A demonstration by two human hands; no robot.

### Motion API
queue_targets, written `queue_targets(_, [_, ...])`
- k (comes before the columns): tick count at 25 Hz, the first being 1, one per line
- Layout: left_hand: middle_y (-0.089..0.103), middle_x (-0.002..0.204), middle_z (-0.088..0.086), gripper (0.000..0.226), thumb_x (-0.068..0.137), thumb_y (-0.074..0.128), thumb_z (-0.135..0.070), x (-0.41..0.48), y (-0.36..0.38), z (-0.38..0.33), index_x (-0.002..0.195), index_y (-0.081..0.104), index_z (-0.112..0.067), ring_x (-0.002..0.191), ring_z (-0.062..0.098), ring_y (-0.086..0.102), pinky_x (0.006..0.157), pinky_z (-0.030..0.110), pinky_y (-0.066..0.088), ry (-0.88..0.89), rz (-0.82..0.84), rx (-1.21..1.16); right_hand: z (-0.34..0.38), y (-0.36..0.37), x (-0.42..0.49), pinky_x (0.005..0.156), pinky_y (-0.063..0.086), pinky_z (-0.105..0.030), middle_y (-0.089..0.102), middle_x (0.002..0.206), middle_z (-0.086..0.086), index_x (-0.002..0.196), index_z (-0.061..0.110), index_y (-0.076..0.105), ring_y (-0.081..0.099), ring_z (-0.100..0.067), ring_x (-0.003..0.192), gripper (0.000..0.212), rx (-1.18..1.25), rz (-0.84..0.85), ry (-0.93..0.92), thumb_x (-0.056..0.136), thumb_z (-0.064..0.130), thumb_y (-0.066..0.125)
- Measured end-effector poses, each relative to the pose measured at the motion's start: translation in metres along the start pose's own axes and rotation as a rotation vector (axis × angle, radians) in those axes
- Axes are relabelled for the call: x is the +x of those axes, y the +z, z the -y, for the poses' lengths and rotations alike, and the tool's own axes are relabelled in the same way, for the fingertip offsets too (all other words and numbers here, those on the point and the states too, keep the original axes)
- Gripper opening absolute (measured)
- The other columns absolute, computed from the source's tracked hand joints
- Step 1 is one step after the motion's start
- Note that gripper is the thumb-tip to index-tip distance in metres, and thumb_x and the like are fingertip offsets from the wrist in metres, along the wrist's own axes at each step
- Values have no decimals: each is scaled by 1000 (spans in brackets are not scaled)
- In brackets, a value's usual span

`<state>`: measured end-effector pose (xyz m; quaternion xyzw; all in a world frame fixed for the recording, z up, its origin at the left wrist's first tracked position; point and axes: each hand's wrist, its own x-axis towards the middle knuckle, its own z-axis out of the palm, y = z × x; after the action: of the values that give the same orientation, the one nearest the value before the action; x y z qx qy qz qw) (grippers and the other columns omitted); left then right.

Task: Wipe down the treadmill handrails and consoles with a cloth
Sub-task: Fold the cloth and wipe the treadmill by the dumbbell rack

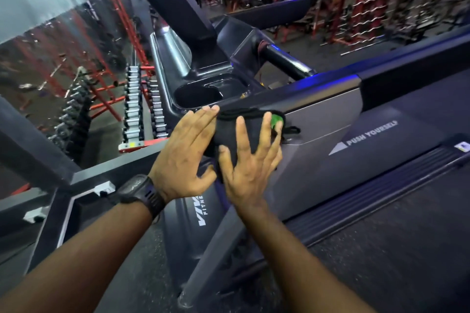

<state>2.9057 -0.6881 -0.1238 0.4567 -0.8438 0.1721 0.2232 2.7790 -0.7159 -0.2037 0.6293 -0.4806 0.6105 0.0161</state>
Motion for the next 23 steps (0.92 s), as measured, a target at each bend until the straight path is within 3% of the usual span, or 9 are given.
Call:
queue_targets(4, [32, 158, 14, 93, 66, 68, -25, 0, -1, -1, 148, 35, 2, 148, 28, 26, 119, 53, 22, 0, 14, 14, -4, 0, 8, 118, 25, -56, 17, 163, -18, 154, 26, 26, 19, -37, 151, 58, 162, -146, 371, 102, 46, 41])
queue_targets(7, [34, 156, 15, 92, 66, 67, -25, -1, 0, -2, 147, 36, 4, 147, 28, 29, 118, 53, 23, 7, -7, 23, 13, 2, -16, 119, 18, -48, 14, 164, -16, 155, 33, 20, 12, -35, 153, 63, 88, 6, 180, 99, 53, 42])
queue_targets(9, [34, 156, 14, 93, 64, 66, -24, -1, -1, -2, 148, 36, 3, 147, 28, 28, 120, 52, 21, 12, 3, 24, -8, -4, 7, 116, 22, -51, 20, 164, -13, 154, 31, 28, 16, -33, 152, 64, 64, -20, 115, 96, 53, 45])
queue_targets(11, [34, 157, 13, 91, 66, 62, -27, 2, -1, -4, 148, 37, 2, 147, 27, 28, 122, 48, 18, 9, 9, 34, -20, -5, 31, 117, 26, -56, 20, 164, -13, 154, 24, 34, 20, -32, 151, 65, 178, -190, 390, 95, 47, 48])
queue_targets(13, [36, 156, 12, 88, 67, 59, -29, 6, 1, -8, 147, 39, 1, 146, 26, 30, 122, 46, 18, 6, -3, 35, -7, -5, 28, 118, 25, -57, 15, 166, -14, 156, 21, 30, 19, -31, 152, 68, 268, -203, 534, 95, 47, 49])
queue_targets(15, [38, 154, 14, 83, 68, 58, -27, 11, 4, -10, 145, 43, 1, 145, 28, 33, 120, 48, 23, 25, -31, 32, 6, -4, 1, 123, 17, -49, 10, 166, -12, 156, 25, 24, 13, -32, 153, 74, 149, -63, 325, 93, 54, 52])
queue_targets(17, [38, 154, 17, 82, 67, 56, -26, 12, 6, -11, 143, 45, 2, 144, 30, 34, 117, 51, 28, 43, -42, 34, -13, -9, 5, 118, 20, -47, 12, 165, -8, 153, 29, 27, 15, -32, 153, 75, 66, -10, 119, 89, 58, 54])
queue_targets(21, [41, 152, 16, 78, 72, 54, -30, 14, 8, -13, 143, 46, 2, 144, 29, 36, 113, 54, 32, 28, -57, 30, -24, -9, 35, 116, 27, -58, 13, 167, -6, 156, 32, 28, 18, -24, 152, 75, 316, -220, 616, 90, 54, 55])
queue_targets(23, [42, 152, 16, 73, 80, 52, -35, 16, 10, -15, 143, 47, 1, 143, 29, 37, 113, 53, 32, 25, -75, 44, -12, -8, 15, 119, 23, -58, 10, 167, -8, 156, 33, 23, 13, -27, 153, 74, 214, -130, 438, 92, 51, 54])
